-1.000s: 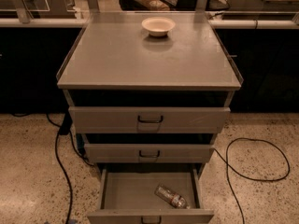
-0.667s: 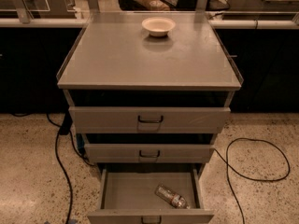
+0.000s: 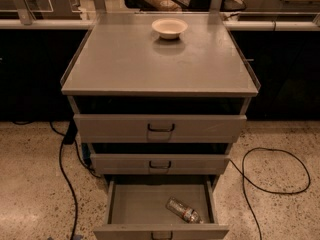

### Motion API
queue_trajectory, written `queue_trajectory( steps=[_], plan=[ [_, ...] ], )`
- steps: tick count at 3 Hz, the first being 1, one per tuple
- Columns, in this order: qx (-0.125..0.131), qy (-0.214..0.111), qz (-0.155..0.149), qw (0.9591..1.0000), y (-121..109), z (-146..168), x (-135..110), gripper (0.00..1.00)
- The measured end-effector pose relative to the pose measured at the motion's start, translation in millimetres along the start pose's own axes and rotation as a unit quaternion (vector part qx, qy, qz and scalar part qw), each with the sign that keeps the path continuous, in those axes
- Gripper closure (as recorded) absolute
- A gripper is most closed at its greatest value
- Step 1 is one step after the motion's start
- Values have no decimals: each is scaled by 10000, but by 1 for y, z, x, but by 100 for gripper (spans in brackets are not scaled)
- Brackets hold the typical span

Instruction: Pick water bottle from bottom drawer and place on counter

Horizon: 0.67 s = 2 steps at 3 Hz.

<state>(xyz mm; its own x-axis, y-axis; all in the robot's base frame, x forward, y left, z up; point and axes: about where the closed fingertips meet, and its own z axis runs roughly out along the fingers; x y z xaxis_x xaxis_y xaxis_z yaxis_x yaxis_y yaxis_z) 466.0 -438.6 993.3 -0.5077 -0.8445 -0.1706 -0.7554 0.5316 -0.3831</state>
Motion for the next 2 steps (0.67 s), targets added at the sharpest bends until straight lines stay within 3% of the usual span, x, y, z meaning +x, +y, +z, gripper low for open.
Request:
queue_trajectory(
  steps=[2],
  plan=[
    [-639, 278, 151, 9975, 60, 30, 10, 0]
  ],
)
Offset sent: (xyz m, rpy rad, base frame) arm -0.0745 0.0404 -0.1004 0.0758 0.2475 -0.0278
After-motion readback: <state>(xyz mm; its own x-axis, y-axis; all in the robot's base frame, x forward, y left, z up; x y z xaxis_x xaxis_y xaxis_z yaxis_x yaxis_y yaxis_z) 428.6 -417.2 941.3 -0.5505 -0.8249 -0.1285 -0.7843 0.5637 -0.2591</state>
